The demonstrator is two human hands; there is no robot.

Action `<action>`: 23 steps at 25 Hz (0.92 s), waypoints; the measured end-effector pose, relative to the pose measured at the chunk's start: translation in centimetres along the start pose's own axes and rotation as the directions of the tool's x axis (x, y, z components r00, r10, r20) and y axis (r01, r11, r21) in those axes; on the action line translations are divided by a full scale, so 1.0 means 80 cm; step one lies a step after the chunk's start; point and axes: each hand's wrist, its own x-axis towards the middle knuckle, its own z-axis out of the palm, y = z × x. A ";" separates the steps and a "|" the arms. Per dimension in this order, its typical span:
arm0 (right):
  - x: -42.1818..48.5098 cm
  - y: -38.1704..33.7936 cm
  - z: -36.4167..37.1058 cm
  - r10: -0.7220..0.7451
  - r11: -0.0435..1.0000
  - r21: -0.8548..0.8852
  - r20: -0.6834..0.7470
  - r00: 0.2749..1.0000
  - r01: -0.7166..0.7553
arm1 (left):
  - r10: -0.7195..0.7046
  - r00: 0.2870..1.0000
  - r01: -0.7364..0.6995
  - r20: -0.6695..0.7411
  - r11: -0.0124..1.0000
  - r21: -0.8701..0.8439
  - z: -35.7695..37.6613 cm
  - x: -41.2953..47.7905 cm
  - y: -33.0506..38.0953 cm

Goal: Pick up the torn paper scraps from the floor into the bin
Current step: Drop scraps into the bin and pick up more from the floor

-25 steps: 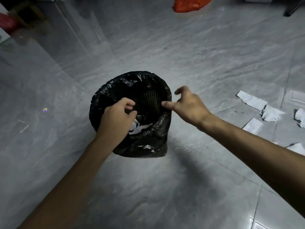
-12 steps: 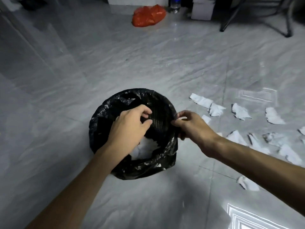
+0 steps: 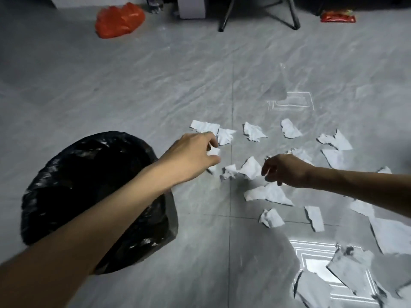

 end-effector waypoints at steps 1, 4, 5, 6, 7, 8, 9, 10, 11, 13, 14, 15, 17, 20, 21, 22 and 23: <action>0.011 0.021 0.001 -0.020 0.990 -0.139 0.009 1.000 0.021 | -0.010 0.995 0.008 0.095 1.000 0.014 0.011 0.017 0.005; 0.062 0.052 0.023 -0.158 0.933 -0.341 -0.102 0.982 0.114 | -0.069 0.959 0.026 0.274 0.987 0.157 0.047 0.069 -0.006; 0.079 0.053 0.033 -0.189 0.929 -0.348 -0.149 0.971 0.128 | -0.090 0.950 0.021 0.297 0.974 0.227 0.058 0.088 -0.014; 0.094 0.050 0.044 -0.200 0.929 -0.344 -0.169 0.965 0.133 | -0.118 0.947 0.029 0.298 0.957 0.287 0.067 0.105 -0.024; 0.106 0.047 0.054 -0.197 0.933 -0.335 -0.169 0.966 0.131 | -0.156 0.947 0.057 0.281 0.942 0.331 0.076 0.121 -0.033; 0.117 0.049 0.066 -0.191 0.932 -0.339 -0.165 0.968 0.126 | -0.206 0.942 0.100 0.265 0.927 0.362 0.087 0.135 -0.042; 0.123 0.053 0.075 -0.186 0.930 -0.349 -0.167 0.968 0.119 | -0.256 0.930 0.143 0.265 0.913 0.382 0.101 0.146 -0.049; 0.124 0.058 0.079 -0.175 0.934 -0.342 -0.194 0.965 0.101 | -0.297 0.913 0.171 0.278 0.900 0.401 0.116 0.153 -0.054; 0.124 0.064 0.078 -0.161 0.950 -0.301 -0.256 0.953 0.080 | -0.323 0.899 0.176 0.296 0.885 0.430 0.130 0.159 -0.058; 0.121 0.066 0.070 -0.124 0.989 -0.120 -0.417 0.900 0.081 | -0.341 0.893 0.169 0.294 0.860 0.482 0.150 0.165 -0.069; 0.119 0.059 0.068 -0.122 0.990 0.003 -0.470 0.874 0.140 | -0.336 0.902 0.172 0.271 0.855 0.489 0.153 0.166 -0.075; 0.118 0.047 0.067 -0.145 0.969 0.110 -0.473 0.869 0.222 | -0.321 0.914 0.171 0.247 0.858 0.484 0.152 0.168 -0.080; 0.118 0.020 0.075 -0.275 0.933 0.135 -0.336 0.901 0.335 | -0.294 0.932 0.156 0.211 0.853 0.497 0.150 0.169 -0.085; 0.126 0.004 0.102 -0.337 0.930 -0.193 -0.108 0.935 0.313 | -0.269 0.955 0.177 0.122 0.850 0.496 0.144 0.169 -0.078; 0.126 0.009 0.105 -0.331 0.929 -0.217 -0.117 0.936 0.301 | -0.240 0.969 0.187 0.062 0.872 0.453 0.139 0.174 -0.072; 0.124 0.014 0.104 -0.323 0.934 -0.210 -0.143 0.935 0.290 | -0.192 0.981 0.176 0.002 0.903 0.393 0.134 0.183 -0.067; 0.121 0.019 0.102 -0.317 0.941 -0.185 -0.176 0.932 0.285 | -0.130 0.991 0.136 -0.041 0.931 0.337 0.131 0.194 -0.062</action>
